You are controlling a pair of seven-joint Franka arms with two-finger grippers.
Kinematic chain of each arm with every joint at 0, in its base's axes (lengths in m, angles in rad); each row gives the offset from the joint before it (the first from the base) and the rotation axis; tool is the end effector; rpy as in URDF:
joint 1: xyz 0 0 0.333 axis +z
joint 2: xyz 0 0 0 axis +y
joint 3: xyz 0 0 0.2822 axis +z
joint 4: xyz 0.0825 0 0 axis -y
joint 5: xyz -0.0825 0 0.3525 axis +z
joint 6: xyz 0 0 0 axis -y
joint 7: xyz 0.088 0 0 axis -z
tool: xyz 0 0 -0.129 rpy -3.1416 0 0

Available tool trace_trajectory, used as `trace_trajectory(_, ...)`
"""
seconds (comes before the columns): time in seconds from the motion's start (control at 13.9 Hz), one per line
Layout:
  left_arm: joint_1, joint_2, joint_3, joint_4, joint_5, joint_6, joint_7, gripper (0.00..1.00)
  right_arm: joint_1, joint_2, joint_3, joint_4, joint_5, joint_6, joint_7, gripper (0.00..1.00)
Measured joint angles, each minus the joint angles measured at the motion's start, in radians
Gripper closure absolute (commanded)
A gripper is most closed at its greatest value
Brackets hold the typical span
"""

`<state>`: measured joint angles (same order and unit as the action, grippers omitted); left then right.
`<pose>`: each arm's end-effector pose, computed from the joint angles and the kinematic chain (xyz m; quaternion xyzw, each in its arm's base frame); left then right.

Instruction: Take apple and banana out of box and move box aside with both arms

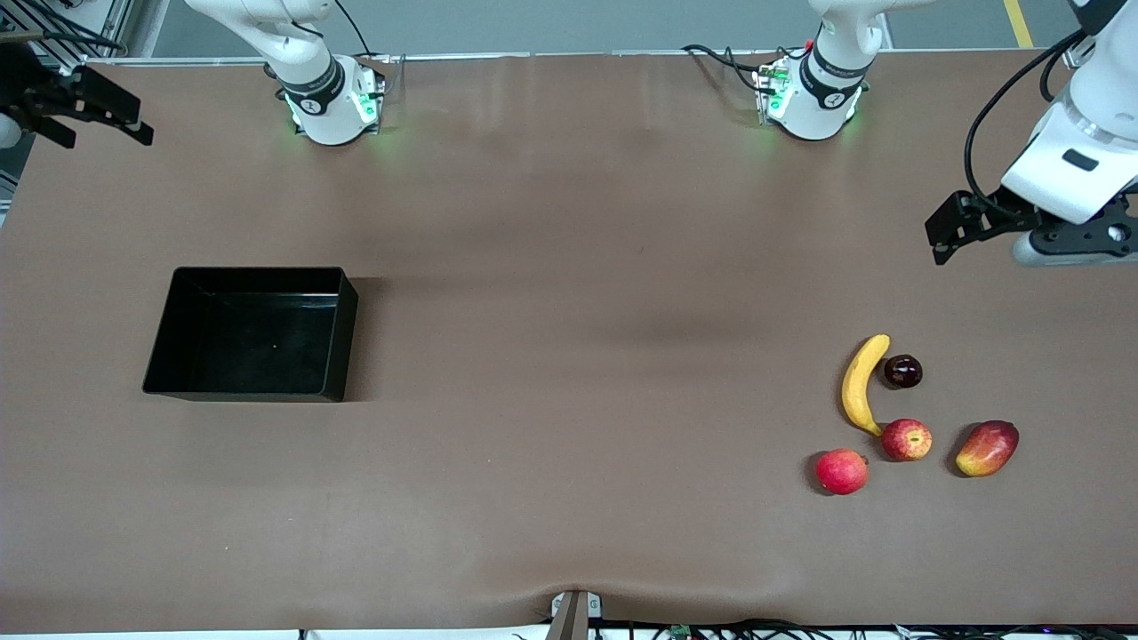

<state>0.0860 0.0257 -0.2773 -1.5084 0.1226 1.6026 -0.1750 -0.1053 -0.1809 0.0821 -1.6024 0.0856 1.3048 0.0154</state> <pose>0.5288 -0.0848 0.5870 -0.9977 0.0078 -0.0446 0.0505 0.4394 0.0061 0.6211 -0.9976 0.0115 0.0585 0.0348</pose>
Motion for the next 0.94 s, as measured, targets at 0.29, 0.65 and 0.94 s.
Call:
trace_trajectory(0.29,-0.104,-0.057,0.126,-0.061,-0.066,-0.030,0.001,0.00,0.004,0.008,-0.002,0.009,-0.043,0.066,0.000,0.00)
trace_trajectory(0.65,-0.127,-0.106,0.169,-0.102,-0.097,-0.031,0.002,0.00,0.007,0.091,-0.002,0.101,-0.078,0.079,0.001,0.00)
trace_trajectory(0.94,-0.127,-0.105,0.170,-0.102,-0.090,-0.030,0.002,0.00,0.009,0.121,0.002,0.127,-0.047,0.076,0.001,0.00)
